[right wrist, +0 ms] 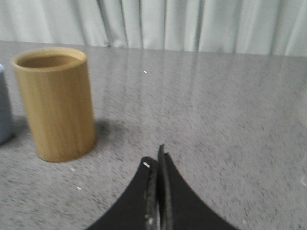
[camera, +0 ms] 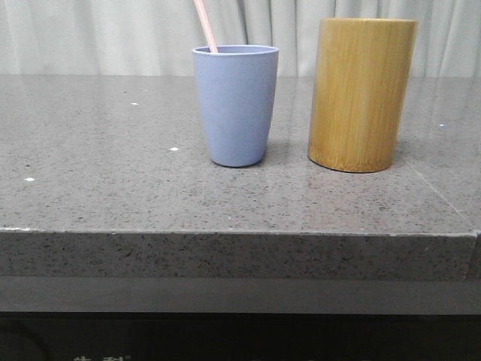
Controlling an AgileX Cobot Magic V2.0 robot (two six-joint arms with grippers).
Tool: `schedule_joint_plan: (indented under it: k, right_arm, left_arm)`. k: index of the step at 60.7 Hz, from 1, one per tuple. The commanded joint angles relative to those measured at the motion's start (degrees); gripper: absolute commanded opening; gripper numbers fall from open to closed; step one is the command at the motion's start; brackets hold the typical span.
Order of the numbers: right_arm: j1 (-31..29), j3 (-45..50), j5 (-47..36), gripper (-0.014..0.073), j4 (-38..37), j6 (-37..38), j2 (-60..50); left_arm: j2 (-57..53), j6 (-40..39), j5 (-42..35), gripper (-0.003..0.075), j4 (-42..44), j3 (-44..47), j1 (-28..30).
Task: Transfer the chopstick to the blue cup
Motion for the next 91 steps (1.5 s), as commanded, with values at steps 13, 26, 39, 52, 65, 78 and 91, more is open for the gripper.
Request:
schedule_joint_plan:
  k: [13, 26, 39, 52, 65, 78, 91]
  right_arm:
    - [-1.8, 11.0, -10.3, -0.0088, -0.6, 0.4, -6.7]
    - [-1.8, 11.6, -6.6, -0.0088, -0.4, 0.4, -8.7]
    - [-1.8, 11.6, -6.7, -0.0088, -0.4, 0.4, -8.7]
    - [-1.8, 11.6, -6.7, -0.0088, -0.4, 0.4, -8.7]
    - [-1.8, 11.6, -6.7, -0.0088, -0.4, 0.4, -8.7]
    - [-1.8, 11.6, -6.7, -0.0088, -0.4, 0.4, -8.7]
    - [-1.8, 11.6, -6.7, -0.0088, -0.4, 0.4, -8.7]
  left_arm:
    - [-1.3, -0.5, -5.0, -0.0019, -0.6, 0.4, 0.1]
    - [-1.3, -0.5, -5.1, -0.0019, -0.6, 0.4, 0.1]
    - [-1.3, -0.5, -5.1, -0.0019, -0.6, 0.4, 0.1]
    - [-1.3, -0.5, -5.1, -0.0019, -0.6, 0.4, 0.1]
    - [-1.3, -0.5, -5.1, -0.0019, -0.6, 0.4, 0.1]
    - [-1.3, -0.5, -5.1, -0.0019, -0.6, 0.4, 0.1]
    - [-1.3, -0.5, -5.1, -0.0019, -0.6, 0.4, 0.1]
